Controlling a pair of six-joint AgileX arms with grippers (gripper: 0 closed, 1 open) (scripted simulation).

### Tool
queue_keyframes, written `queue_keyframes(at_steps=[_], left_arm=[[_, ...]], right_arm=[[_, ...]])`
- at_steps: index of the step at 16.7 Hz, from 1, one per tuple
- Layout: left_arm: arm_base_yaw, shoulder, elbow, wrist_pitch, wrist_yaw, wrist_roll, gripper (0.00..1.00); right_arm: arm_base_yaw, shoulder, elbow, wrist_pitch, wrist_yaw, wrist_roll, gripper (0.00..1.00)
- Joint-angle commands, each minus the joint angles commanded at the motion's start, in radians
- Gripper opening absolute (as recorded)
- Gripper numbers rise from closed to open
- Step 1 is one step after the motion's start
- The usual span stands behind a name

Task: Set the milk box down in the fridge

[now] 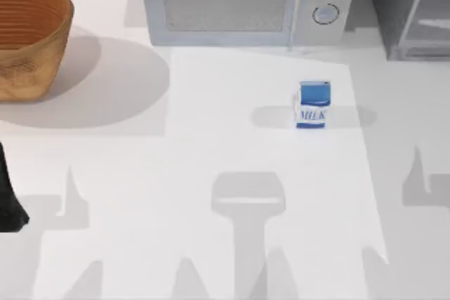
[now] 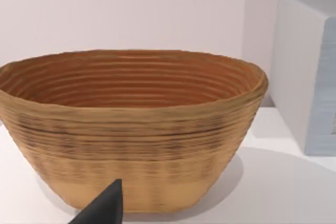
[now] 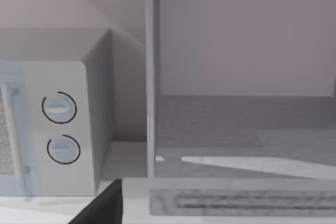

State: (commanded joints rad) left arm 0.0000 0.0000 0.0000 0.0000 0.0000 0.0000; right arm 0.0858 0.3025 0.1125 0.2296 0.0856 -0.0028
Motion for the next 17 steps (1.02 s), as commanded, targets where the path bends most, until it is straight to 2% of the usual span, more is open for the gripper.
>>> queue_keyframes(at_steps=[5,17], left_arm=[[0.0,0.0,0.0,0.0,0.0,0.0,1.0],[0.0,0.0,0.0,0.0,0.0,0.0,1.0]], right_arm=[[0.111,0.413,0.141,0.297,0.118,-0.003,1.0],[0.429,1.616,0.507,1.108,0.462,0.003,1.0]])
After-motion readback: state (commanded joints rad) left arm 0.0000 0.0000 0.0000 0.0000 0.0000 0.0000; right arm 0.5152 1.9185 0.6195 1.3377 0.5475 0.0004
